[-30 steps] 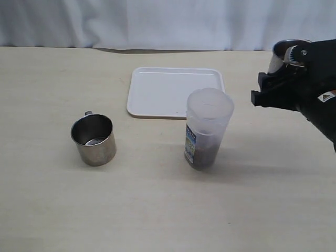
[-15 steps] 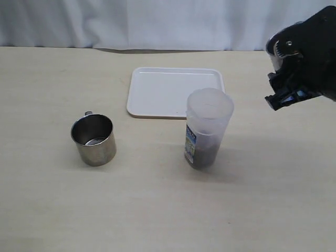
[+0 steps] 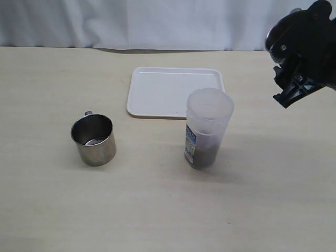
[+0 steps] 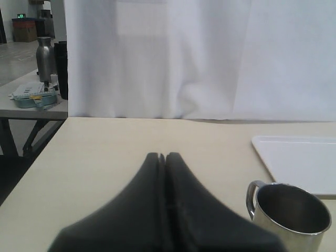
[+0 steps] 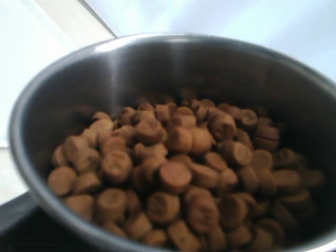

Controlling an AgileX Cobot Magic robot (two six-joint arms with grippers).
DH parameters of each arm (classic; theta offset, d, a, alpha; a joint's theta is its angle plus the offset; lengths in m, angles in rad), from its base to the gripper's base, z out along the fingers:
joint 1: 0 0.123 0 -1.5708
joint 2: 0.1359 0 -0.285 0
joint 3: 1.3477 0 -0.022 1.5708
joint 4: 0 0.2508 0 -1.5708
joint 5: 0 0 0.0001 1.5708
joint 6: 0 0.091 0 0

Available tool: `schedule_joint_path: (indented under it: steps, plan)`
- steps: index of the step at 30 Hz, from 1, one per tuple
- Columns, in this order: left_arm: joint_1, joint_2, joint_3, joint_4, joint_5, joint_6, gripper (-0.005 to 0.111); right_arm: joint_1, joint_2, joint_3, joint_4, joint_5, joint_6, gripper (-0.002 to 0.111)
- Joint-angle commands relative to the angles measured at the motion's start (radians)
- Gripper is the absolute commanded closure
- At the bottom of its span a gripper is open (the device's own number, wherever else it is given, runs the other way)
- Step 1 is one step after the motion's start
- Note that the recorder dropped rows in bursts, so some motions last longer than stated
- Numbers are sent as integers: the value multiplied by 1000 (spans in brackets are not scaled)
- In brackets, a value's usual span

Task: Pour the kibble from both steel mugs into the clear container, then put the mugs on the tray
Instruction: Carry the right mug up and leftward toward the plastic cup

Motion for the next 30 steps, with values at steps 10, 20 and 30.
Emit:
schedule_joint_path:
  steps: [10, 20, 30]
  plan:
    - [-6, -2, 2, 0, -13, -3, 107, 1, -13, -10, -250, 139, -5, 103]
    - [-6, -2, 2, 0, -13, -3, 107, 1, -13, -10, -348, 201, -5, 103]
    - [-6, -2, 2, 0, -13, -3, 107, 1, -13, -10, -301, 270, 12, 103]
